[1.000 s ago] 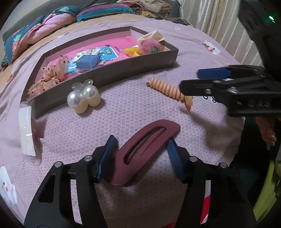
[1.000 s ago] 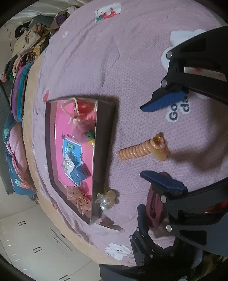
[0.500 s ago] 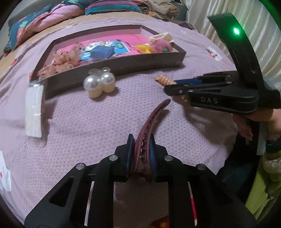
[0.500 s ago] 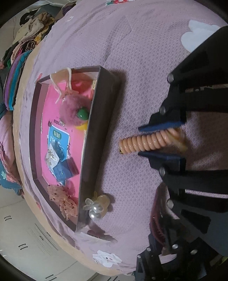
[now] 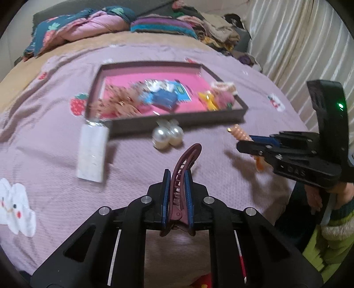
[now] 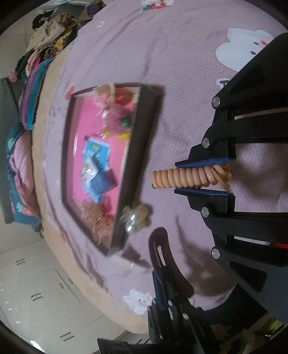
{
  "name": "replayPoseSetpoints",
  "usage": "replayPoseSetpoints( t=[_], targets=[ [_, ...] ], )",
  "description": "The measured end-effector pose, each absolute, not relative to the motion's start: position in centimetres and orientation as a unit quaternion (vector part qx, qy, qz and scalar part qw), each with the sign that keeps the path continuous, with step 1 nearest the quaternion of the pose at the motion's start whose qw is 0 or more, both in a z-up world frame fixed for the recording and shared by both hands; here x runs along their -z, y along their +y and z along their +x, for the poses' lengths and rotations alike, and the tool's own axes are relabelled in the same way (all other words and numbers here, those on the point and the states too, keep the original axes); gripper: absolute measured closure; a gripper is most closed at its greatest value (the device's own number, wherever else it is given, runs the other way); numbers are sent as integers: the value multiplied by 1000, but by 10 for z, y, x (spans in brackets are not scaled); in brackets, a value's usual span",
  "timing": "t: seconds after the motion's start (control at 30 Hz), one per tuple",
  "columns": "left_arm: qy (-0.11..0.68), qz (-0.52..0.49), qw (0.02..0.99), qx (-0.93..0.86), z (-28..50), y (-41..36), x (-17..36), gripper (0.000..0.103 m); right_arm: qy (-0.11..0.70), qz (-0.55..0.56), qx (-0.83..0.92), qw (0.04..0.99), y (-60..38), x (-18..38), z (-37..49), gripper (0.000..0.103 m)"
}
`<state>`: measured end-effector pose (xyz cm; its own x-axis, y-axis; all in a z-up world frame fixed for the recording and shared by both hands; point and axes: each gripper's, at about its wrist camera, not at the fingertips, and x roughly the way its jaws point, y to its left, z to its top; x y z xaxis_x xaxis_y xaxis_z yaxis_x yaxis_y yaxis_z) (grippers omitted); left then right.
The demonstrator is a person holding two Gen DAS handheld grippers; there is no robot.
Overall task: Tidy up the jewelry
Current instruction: 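Grasp the maroon hair clip with the left tool while the right tool grasps the orange spiral tie, then carry the maroon clip and spiral tie into the tray and open both tools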
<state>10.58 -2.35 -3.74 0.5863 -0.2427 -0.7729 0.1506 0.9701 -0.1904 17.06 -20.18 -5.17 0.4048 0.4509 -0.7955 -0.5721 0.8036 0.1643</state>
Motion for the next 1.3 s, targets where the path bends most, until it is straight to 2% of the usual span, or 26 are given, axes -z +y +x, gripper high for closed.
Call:
replayPoseSetpoints(
  t=[0.47,0.7,1.3],
  targets=[
    [380,-65,921,47,143,35,-24,97,385,-61,-324,862,-176,-14,189,86],
    [376,-72,923,37,185,43,-29,97,371,-51,-305,876,-174,-26,219,86],
    [428,-77,900,33,263,33,25,97,432,-46,-266,860,-159,42,291,86]
  ],
)
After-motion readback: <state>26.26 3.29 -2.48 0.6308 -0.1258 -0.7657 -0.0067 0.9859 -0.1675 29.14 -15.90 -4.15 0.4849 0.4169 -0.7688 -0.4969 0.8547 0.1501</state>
